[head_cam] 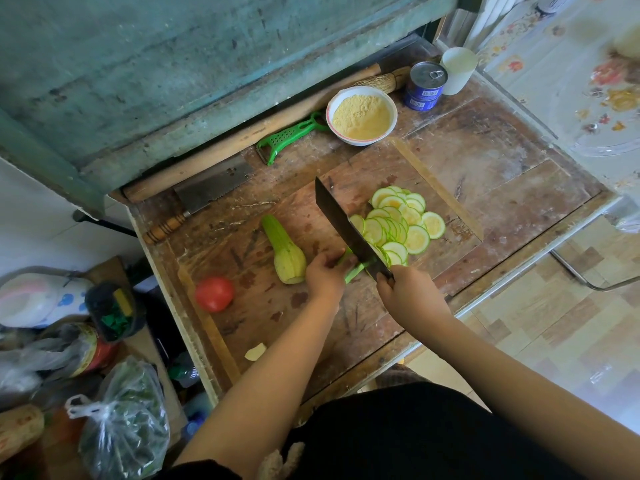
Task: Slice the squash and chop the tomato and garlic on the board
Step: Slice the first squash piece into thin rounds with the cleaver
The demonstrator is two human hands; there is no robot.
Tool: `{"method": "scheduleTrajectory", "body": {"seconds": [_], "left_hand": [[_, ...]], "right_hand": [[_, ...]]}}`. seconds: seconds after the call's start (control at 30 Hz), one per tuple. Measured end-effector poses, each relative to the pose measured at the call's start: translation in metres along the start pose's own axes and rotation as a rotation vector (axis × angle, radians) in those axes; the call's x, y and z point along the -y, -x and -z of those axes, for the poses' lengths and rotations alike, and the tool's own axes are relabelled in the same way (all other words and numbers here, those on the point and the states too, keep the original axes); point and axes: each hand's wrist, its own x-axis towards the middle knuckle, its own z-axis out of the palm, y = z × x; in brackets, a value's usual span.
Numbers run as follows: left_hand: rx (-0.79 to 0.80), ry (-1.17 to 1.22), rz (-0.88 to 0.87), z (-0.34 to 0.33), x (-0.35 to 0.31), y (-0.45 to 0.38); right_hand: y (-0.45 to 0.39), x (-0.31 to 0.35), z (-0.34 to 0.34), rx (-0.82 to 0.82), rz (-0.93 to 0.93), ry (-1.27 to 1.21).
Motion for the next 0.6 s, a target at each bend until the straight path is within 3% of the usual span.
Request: {"method": "scheduleTrajectory", "body": {"seconds": [0.37,0.6], "left_hand": [[-0.001,-0.041,-0.051,0.0,0.0,0.002],[-0.012,-0.075,-0.046,0.001,0.0,0.001]], "right_hand": [[-0.027,0.008,-0.013,0.059,-0.067,0.051],[-0.02,0.002,-0.009,0.023,-0.038,-0.041]]}}
